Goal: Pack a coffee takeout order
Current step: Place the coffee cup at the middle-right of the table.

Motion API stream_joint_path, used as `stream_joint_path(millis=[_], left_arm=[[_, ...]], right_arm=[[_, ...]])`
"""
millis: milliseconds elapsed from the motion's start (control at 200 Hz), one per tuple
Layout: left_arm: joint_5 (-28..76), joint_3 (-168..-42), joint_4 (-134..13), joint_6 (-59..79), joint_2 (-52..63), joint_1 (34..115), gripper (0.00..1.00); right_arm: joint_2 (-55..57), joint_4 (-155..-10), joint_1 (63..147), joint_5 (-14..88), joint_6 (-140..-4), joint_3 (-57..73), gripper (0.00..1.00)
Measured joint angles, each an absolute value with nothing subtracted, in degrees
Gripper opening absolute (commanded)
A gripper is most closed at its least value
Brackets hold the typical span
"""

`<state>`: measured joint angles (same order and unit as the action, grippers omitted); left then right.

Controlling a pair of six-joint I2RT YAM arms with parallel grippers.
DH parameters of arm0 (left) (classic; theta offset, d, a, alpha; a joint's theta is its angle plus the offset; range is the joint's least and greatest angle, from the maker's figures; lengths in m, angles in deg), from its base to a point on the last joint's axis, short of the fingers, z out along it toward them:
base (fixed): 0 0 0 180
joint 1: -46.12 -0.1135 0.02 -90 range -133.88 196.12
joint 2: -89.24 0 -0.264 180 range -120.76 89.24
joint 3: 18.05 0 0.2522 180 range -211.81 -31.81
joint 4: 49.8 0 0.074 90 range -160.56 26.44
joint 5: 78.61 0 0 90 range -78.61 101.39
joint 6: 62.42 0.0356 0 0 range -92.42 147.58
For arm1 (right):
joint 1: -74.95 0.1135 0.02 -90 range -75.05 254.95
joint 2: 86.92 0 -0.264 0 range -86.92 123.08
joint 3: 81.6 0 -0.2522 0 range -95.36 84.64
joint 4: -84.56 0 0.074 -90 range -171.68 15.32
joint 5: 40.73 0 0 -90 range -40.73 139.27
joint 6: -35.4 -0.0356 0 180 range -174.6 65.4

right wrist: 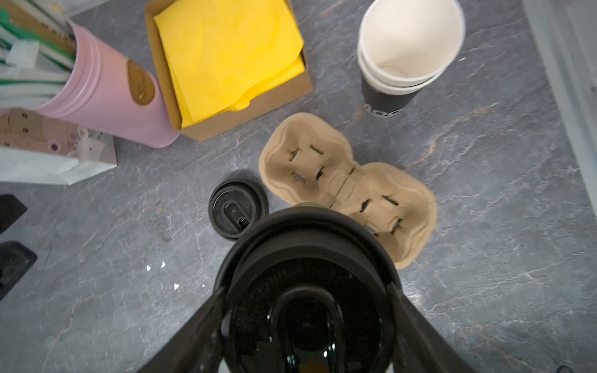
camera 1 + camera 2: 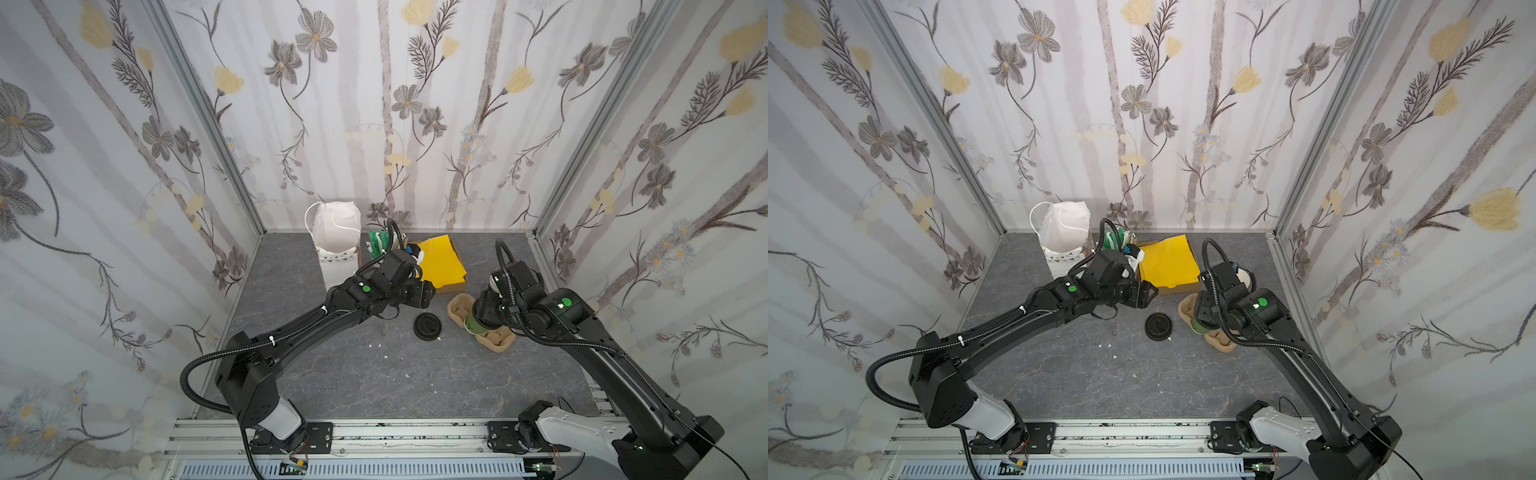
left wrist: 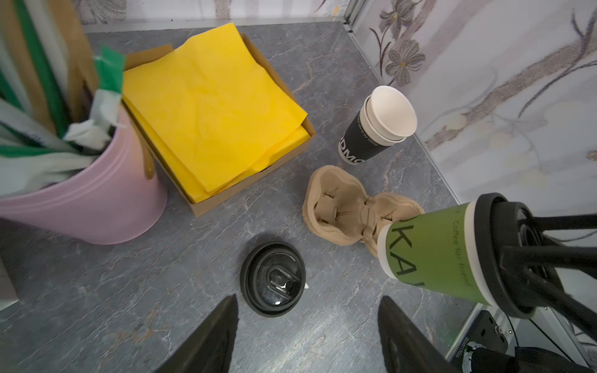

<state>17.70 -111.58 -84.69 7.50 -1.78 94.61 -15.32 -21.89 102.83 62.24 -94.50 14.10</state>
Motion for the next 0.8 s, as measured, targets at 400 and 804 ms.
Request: stream_joint_path(millis=[400, 804], left_arm=[[20.6, -127.5, -83.9, 11.2, -15.4, 100.2, 0.72], [22.1, -130.6, -83.5, 12.4, -17.9, 100.5, 0.72]], right_arm=[[-18.8, -20.0, 77.6, 62.5, -82.5, 14.1, 0.70], [-15.2, -28.3, 61.1, 59.5, -74.6, 20.0, 0.70]])
